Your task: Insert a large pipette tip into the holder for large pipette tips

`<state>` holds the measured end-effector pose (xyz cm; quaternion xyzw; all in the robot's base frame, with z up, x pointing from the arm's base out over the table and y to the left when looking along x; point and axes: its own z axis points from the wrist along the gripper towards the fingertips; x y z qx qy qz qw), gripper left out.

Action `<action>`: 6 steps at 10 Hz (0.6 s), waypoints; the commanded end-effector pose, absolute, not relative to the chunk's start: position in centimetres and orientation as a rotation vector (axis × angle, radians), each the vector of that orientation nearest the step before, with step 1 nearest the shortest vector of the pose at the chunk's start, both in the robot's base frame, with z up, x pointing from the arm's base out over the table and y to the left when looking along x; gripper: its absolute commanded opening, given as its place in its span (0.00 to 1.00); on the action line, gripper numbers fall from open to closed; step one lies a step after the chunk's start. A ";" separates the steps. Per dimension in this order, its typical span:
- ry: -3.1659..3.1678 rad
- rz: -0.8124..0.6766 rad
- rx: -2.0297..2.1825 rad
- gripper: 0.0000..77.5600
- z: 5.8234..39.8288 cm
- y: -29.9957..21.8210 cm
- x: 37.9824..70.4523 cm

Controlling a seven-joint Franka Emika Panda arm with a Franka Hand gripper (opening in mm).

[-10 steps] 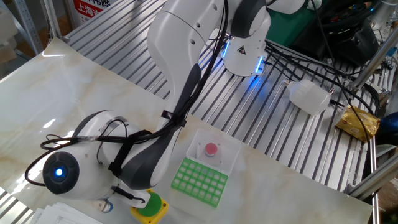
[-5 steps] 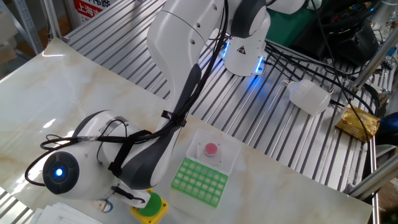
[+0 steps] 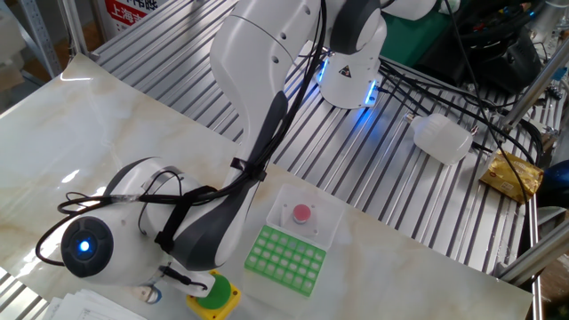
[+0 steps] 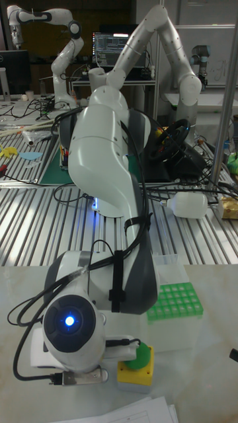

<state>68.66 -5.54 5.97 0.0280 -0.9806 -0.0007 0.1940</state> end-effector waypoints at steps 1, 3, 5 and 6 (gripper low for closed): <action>-2.767 0.042 0.038 0.01 7.6 -5.9 68.4; -2.772 0.045 0.030 0.01 8.0 -6.0 68.5; -2.783 0.049 0.015 0.01 8.5 -6.1 68.7; -2.794 0.053 -0.001 0.01 8.8 -6.2 68.6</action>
